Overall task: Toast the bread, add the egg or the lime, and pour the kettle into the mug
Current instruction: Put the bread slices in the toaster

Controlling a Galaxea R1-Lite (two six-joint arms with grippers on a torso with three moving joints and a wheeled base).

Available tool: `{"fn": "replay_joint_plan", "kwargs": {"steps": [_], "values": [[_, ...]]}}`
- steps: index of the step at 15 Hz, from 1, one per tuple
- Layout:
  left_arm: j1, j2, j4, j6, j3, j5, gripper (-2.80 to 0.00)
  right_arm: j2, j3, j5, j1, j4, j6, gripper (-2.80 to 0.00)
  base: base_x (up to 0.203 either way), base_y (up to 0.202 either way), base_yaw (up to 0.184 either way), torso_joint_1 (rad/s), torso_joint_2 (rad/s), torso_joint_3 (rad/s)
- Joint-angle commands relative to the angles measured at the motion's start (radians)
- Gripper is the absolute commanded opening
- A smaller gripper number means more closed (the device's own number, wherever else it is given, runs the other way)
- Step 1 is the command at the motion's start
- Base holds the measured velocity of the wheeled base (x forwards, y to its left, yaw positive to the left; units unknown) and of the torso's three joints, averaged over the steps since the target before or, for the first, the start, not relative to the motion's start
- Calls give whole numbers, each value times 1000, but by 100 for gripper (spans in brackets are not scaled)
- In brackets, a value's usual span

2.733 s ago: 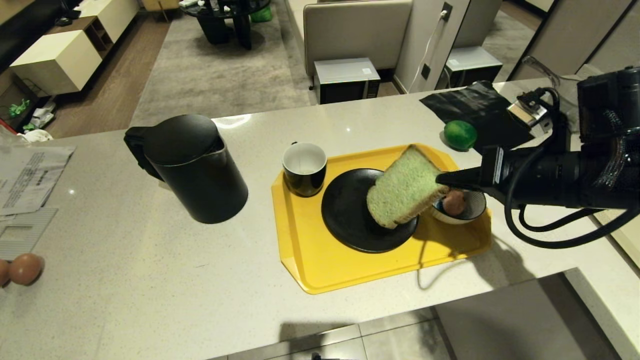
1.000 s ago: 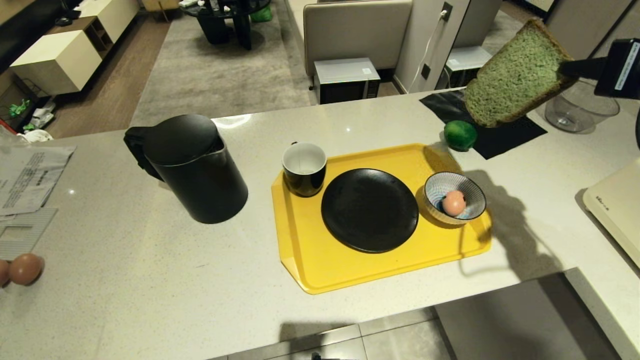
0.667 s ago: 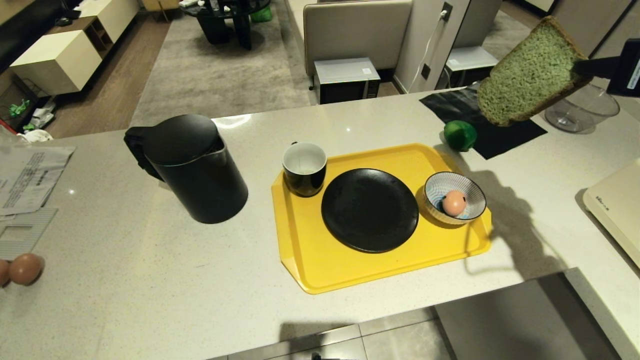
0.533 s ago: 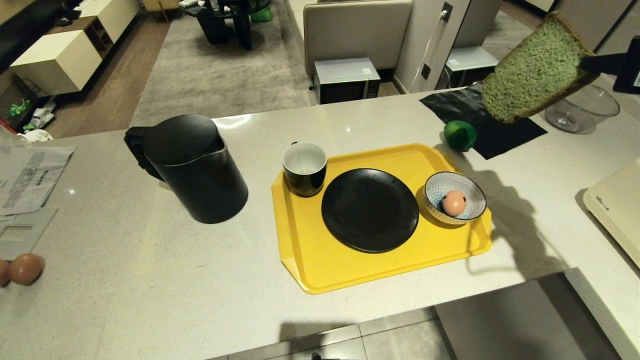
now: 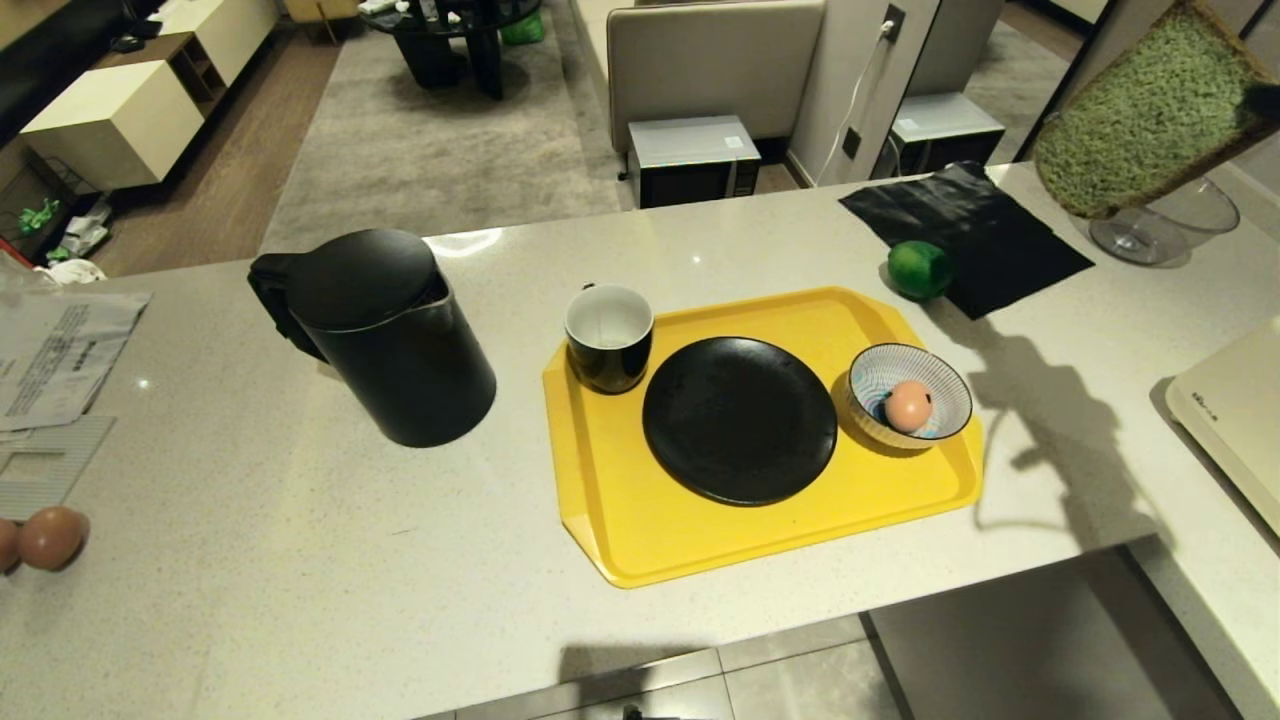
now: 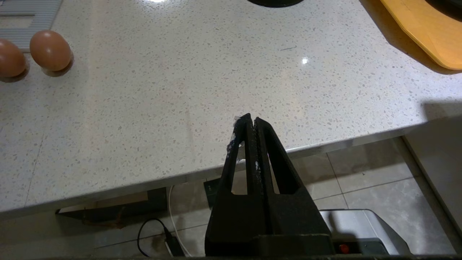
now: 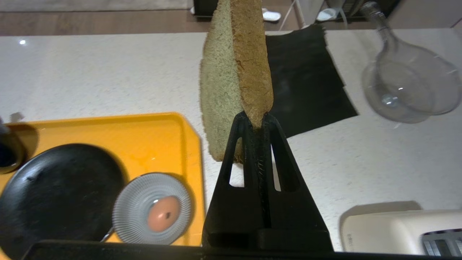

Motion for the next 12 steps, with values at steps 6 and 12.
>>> {"fn": "replay_joint_plan", "kwargs": {"steps": [6, 12], "values": [[0, 1, 0, 0, 0, 0, -280, 99, -99, 112, -204, -1, -2, -280, 0, 0, 0, 0, 0, 0], [0, -1, 0, 0, 0, 0, -280, 120, -120, 145, -250, -1, 0, -280, 1, -17, 1, 1, 1, 1]]}}
